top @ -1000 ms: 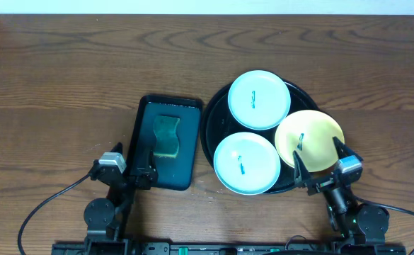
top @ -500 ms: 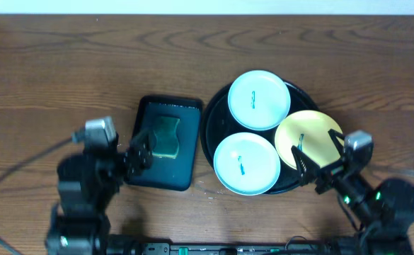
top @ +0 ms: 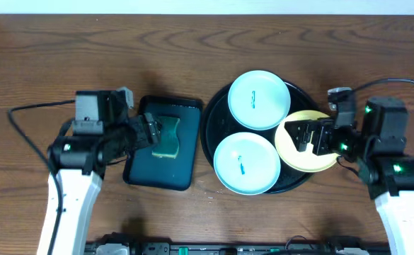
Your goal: Clean dirty plates on tray and stack at the side
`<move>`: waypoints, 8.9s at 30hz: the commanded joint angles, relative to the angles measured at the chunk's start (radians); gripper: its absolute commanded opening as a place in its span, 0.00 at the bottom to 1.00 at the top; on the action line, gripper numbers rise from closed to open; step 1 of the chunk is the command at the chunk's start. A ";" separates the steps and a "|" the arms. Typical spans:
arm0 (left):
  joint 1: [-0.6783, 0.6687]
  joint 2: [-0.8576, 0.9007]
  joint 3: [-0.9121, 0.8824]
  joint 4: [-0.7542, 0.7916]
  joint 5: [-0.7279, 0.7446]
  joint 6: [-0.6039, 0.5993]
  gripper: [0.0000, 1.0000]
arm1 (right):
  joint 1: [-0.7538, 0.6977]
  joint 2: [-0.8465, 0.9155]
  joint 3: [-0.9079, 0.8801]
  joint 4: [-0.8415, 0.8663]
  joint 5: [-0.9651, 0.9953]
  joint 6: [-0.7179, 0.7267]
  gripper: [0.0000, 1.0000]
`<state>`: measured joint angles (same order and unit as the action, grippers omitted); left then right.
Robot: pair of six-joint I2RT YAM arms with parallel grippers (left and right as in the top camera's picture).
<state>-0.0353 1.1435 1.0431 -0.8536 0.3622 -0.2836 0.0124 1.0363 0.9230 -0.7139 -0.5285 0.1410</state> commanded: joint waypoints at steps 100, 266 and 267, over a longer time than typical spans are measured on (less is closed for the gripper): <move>-0.174 0.637 -0.023 0.279 -0.295 -0.043 0.08 | 0.008 0.053 0.016 -0.075 -0.014 0.031 0.80; -0.586 0.865 0.198 0.357 0.082 -0.456 0.08 | 0.336 0.624 -0.050 0.171 0.508 0.254 0.01; -0.596 0.865 0.198 0.365 0.083 -0.471 0.08 | 0.336 0.624 -0.050 0.171 0.507 0.249 0.01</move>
<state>-0.6022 1.9617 1.2621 -0.5297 0.3096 -0.6849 0.3481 1.6650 0.8703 -0.5312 -0.0727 0.3943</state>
